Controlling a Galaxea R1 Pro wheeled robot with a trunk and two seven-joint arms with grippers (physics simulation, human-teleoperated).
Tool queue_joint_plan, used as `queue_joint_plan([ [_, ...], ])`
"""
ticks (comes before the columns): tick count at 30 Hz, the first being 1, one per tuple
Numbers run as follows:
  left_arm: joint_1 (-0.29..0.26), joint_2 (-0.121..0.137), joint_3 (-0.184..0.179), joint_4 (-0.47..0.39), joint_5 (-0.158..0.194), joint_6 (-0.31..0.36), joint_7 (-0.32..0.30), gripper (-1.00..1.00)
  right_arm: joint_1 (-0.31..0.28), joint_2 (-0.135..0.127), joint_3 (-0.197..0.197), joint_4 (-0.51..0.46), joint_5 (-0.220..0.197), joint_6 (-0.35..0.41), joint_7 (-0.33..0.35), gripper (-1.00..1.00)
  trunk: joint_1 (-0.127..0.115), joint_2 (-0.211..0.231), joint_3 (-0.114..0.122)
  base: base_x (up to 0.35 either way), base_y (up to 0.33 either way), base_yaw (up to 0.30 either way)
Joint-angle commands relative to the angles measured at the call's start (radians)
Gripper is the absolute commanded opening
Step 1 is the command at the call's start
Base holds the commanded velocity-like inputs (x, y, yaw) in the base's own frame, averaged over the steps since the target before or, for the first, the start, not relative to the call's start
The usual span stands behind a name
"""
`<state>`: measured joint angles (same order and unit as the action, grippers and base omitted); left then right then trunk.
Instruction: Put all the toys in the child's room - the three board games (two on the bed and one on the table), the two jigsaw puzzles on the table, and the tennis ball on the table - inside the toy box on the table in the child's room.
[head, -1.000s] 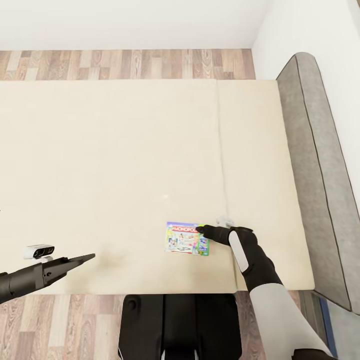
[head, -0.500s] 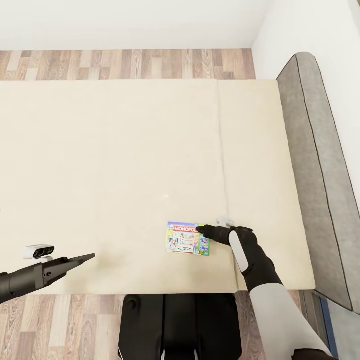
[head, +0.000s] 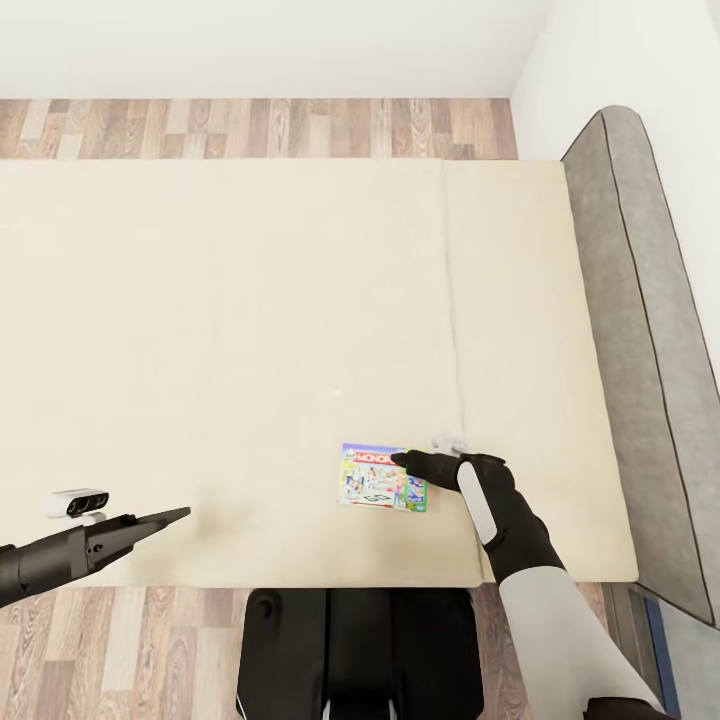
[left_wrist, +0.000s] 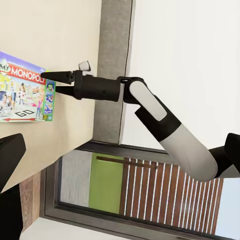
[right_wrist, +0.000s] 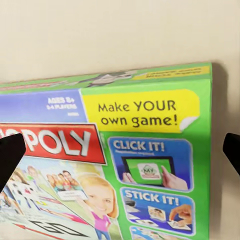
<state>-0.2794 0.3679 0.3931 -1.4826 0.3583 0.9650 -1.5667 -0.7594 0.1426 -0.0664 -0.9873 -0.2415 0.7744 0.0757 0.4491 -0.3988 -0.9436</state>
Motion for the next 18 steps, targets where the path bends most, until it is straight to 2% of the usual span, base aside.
queue_joint_plan([
  [1,-0.001,0.0,0.0,0.0,-0.001,0.011,-0.004,1.0,0.0,0.002,-0.004,0.007,-0.011,0.005,0.009,1.0,0.001,-0.001,-0.001,0.0,0.01,0.005],
  [18,0.0,0.0,0.0,0.001,-0.001,0.011,-0.004,1.0,0.0,0.003,0.0,0.007,-0.012,0.006,0.009,1.0,0.001,-0.001,-0.001,0.0,0.002,0.001],
])
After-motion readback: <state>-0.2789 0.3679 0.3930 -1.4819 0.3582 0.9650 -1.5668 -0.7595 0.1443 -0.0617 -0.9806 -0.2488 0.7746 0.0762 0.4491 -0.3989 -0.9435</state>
